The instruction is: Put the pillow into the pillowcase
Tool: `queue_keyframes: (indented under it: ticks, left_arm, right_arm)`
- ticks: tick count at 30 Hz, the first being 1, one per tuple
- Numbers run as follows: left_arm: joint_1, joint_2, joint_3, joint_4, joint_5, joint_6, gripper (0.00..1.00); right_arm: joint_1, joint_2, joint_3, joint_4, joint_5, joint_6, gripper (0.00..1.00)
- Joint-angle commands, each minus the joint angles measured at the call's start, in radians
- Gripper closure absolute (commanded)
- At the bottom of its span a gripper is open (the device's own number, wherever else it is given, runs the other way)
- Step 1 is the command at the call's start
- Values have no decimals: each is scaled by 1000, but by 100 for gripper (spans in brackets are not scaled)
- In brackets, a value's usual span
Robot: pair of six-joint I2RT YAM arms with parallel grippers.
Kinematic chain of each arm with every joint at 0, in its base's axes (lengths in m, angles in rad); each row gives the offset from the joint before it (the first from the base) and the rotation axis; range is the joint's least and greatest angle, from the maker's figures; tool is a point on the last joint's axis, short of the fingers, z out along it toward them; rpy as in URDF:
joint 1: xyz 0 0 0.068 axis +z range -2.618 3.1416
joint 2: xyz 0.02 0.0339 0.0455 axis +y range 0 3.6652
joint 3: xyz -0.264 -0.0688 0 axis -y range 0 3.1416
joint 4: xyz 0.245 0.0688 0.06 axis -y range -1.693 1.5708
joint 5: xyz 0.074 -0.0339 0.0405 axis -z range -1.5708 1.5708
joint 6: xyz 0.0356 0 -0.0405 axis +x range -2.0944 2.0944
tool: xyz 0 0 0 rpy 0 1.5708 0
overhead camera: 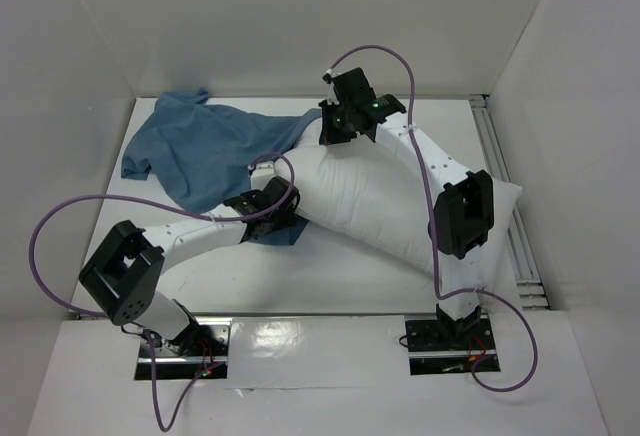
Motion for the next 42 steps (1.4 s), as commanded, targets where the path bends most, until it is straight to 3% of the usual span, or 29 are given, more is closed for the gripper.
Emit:
queue_keyframes:
  ticks: [1,5,10,23,27,28,31,32,33,35,42]
  left_arm:
    - [0,19,6,9,-25,-20,25]
    - [-9,-14,-29,83,38,18,17]
    - [-9,-5,-53,95,88,28,17]
    - [-29,117,-7,31,-40,37,30]
    - [-19,108,-7,3,-53,17,44]
    - [-19,98,-7,3,-53,17,57]
    - [7,33,-7,-47,-62,5,79]
    - [21,10,4,-63,-62,-4,91]
    - [21,-16,4,-78,-53,-5,95]
    - [40,-111,4,-113,-41,-5,100]
    - [73,-382,-39,-146,62,8,100]
  right_arm:
    - [-2,-21,44,19,-27,-21,100]
    - [-2,-12,54,19,-36,-21,100]
    - [-2,-12,54,19,-36,-21,100]
    - [8,7,84,1,-36,-21,100]
    - [8,7,84,1,-36,-21,100]
    - [8,7,84,1,-36,-21,100]
    - [8,-2,84,1,-27,-21,100]
    - [8,-2,75,1,-27,-21,100]
    - [8,-2,75,1,-18,-21,100]
    - [8,-13,64,1,-18,-21,100]
    - [8,-22,-9,-8,5,-31,100]
